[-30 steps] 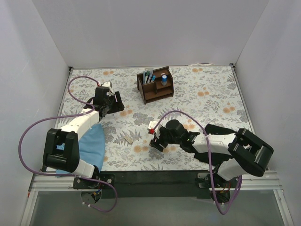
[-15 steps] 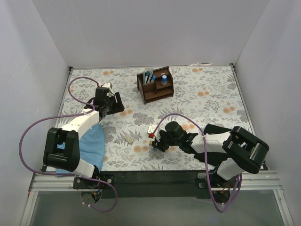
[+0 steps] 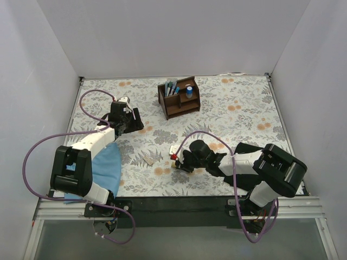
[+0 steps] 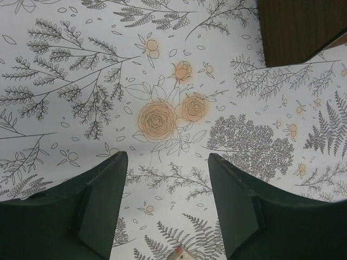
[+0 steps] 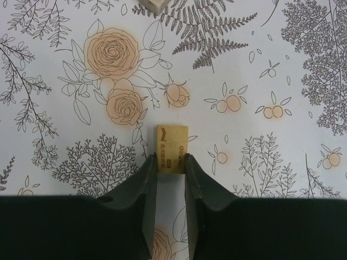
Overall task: Sort the stationery into containers
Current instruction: Pick up the stationery from the center of the board, then place the stationery in the storage box.
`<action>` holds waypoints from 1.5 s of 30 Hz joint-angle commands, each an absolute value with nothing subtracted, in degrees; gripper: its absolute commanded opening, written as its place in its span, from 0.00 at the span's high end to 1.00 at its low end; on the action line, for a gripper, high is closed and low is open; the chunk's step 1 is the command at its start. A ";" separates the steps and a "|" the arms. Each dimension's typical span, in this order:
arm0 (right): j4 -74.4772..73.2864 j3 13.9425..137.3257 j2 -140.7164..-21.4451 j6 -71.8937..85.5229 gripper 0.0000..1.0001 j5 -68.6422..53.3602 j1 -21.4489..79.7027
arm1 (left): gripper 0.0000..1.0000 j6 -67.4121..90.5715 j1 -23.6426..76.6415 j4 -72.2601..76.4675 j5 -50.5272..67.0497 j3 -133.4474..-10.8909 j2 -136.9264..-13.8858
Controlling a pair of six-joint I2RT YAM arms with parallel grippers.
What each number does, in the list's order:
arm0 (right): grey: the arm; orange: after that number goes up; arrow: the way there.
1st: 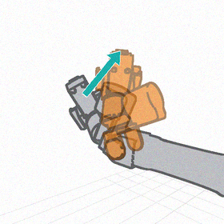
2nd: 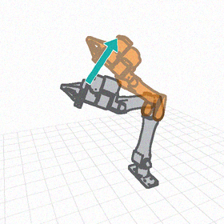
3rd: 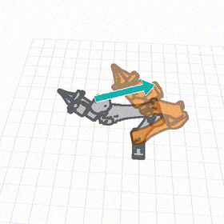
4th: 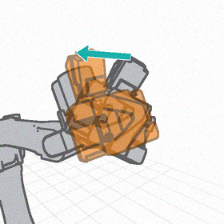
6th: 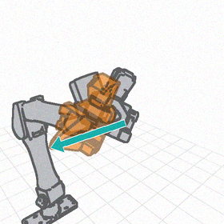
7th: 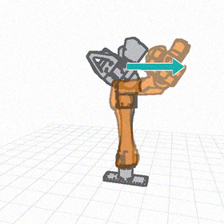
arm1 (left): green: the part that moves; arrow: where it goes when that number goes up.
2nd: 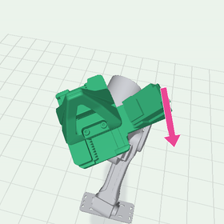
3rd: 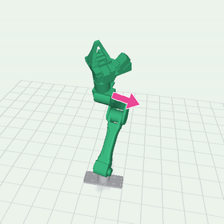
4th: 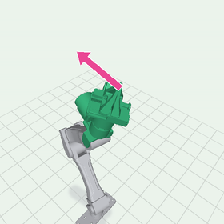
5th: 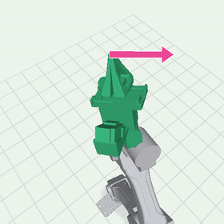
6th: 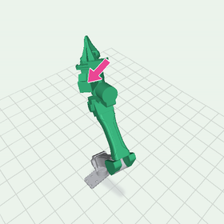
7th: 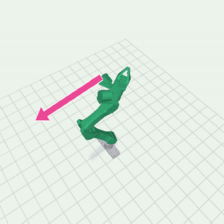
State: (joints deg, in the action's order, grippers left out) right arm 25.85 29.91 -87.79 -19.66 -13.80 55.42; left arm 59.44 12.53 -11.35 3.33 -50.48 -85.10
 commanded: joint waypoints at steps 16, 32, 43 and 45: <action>13.62 55.60 -90.33 5.69 0.99 -2.20 39.03 | 0.39 57.83 12.30 -12.66 3.43 -55.11 -85.78; 13.89 78.04 -111.97 14.67 0.99 4.92 33.57 | 0.39 56.78 11.34 -14.15 3.43 -55.90 -86.92; 12.48 81.82 -116.45 15.38 0.99 6.93 34.10 | 0.39 56.34 9.67 -13.80 4.48 -56.16 -88.59; 12.13 82.61 -117.24 15.56 0.99 7.82 34.45 | 0.39 56.25 9.41 -13.62 4.66 -56.25 -88.77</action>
